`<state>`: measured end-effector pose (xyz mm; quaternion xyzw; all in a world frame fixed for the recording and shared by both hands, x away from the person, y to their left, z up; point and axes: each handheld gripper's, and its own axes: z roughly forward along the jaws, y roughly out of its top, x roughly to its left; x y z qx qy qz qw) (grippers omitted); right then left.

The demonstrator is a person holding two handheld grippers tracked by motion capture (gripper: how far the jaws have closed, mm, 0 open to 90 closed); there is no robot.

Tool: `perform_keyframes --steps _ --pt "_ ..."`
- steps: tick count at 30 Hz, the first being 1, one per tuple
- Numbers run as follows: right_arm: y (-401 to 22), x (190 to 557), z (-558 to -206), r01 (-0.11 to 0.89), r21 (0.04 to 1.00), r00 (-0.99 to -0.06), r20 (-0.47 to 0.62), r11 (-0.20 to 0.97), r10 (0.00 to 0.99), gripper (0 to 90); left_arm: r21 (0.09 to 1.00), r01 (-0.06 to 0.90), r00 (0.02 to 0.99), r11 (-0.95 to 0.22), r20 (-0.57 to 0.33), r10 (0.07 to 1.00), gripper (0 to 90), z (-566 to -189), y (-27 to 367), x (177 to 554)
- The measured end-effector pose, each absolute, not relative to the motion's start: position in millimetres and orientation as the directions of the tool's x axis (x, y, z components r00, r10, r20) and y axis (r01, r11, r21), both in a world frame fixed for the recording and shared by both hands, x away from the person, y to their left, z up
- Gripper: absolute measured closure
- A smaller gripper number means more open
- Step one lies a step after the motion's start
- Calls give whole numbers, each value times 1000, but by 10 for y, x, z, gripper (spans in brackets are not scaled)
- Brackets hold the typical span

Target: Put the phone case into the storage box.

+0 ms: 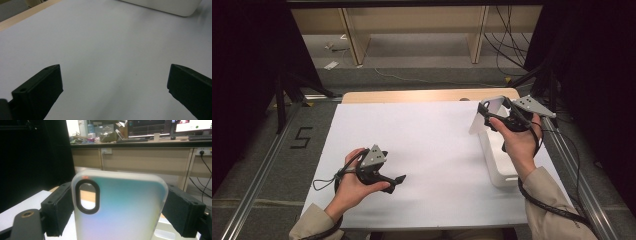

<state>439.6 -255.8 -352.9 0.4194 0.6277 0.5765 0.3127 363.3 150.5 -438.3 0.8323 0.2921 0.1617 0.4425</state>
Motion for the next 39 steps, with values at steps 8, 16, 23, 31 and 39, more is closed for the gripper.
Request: perform_keyframes --steps 8,16,23,31,39 --pt "-2639 4417 -3524 163 986 -428 85 -16 900 177 832 343 778 -437 9 629 0 -4388 1502 3634" --pt "-2701 4439 -3532 166 986 -408 86 -18 909 176 831 345 778 -436 7 628 0 -4391 1498 3632" --pt "-2753 4450 -3533 169 985 -391 86 -20 916 177 831 343 778 -437 9 628 0 -4391 1500 3633" --pt "-2805 4467 -3542 168 985 -373 85 -23 924 177 830 346 778 -437 6 628 0 -4392 1500 3633" --pt "-2839 4478 -3554 173 985 -360 82 -20 929 177 829 347 777 -438 6 629 0 -4393 1500 3633"
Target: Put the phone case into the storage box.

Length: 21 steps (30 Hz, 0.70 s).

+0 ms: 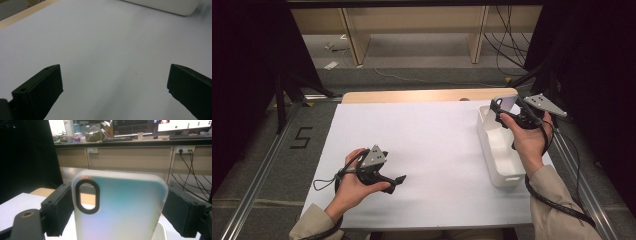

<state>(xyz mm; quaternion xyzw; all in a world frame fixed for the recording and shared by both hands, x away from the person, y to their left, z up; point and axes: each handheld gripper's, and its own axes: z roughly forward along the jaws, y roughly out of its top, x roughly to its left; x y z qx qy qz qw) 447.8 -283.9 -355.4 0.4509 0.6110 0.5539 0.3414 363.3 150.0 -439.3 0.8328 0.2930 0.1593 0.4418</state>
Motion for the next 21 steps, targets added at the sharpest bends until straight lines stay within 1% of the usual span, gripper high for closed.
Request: perform_keyframes --steps 21 --pt "-2919 4504 -3568 177 984 -333 82 -23 939 177 829 347 778 -438 6 628 0 -4393 1499 3632"
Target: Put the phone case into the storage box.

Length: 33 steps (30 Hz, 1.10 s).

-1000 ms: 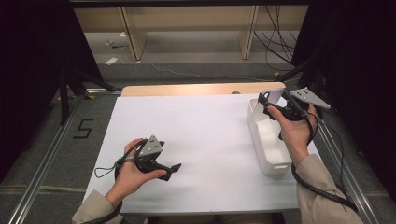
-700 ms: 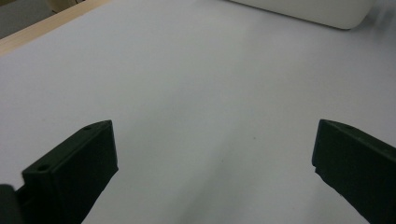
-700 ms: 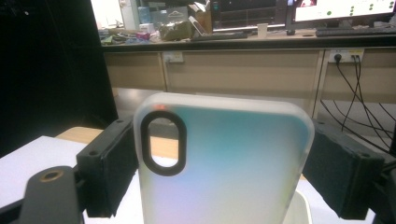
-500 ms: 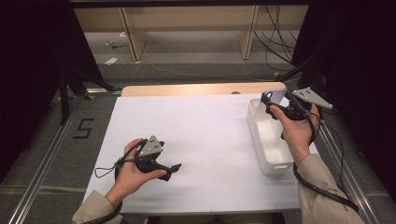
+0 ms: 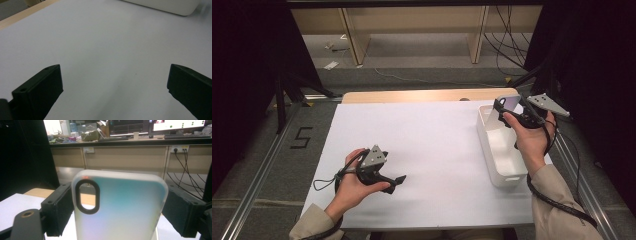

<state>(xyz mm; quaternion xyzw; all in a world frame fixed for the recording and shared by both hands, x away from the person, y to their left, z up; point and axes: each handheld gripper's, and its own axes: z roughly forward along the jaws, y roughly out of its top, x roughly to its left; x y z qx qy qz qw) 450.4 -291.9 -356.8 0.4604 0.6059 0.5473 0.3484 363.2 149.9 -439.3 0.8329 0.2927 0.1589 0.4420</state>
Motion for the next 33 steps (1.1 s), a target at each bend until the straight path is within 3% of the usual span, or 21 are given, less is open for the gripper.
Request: perform_keyframes --steps 33 --pt "-3024 4552 -3626 193 981 -296 82 -25 952 177 828 347 779 -439 6 627 0 -4398 1493 3631"
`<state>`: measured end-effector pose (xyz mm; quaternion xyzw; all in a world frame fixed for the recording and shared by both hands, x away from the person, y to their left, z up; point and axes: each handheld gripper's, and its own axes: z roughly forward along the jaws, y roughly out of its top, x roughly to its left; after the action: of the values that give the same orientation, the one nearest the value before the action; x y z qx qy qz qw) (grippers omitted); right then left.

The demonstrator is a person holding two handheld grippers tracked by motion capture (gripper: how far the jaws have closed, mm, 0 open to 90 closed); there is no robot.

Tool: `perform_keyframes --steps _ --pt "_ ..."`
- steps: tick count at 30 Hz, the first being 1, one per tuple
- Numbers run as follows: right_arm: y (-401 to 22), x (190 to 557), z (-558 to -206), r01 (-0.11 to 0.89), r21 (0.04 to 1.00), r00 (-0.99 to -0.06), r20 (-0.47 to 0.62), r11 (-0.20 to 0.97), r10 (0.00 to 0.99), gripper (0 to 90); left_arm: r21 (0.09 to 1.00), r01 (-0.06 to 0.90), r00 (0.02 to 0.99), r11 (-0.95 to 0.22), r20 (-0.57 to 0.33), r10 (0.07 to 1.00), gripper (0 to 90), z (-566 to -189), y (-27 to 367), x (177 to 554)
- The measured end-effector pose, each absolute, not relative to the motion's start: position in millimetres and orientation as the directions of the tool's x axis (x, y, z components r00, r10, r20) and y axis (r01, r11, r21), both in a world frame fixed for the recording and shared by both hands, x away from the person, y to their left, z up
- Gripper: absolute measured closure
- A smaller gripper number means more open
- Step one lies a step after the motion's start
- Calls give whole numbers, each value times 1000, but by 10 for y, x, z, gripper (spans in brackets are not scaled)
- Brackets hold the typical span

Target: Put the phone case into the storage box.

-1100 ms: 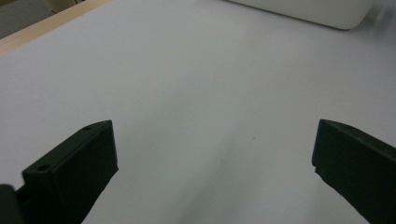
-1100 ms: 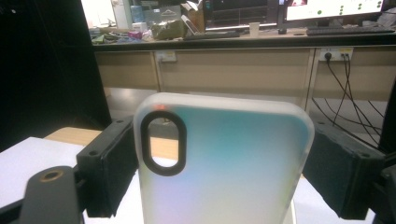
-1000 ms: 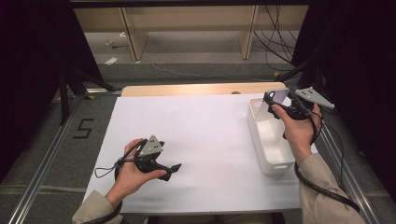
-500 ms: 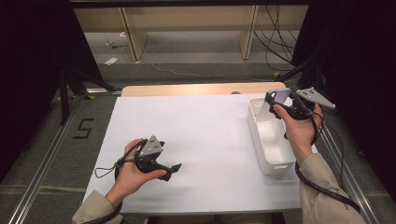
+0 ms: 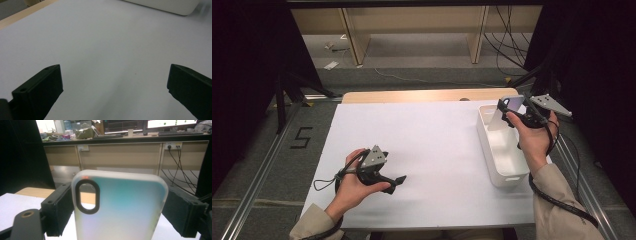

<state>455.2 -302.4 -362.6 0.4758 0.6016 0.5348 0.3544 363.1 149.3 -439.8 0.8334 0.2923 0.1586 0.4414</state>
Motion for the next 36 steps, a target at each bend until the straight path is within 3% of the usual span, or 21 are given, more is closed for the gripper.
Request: perform_keyframes --steps 36 --pt "-3044 4636 -3726 219 976 -285 68 -4 956 177 829 344 781 -441 8 625 0 -4408 1486 3632"
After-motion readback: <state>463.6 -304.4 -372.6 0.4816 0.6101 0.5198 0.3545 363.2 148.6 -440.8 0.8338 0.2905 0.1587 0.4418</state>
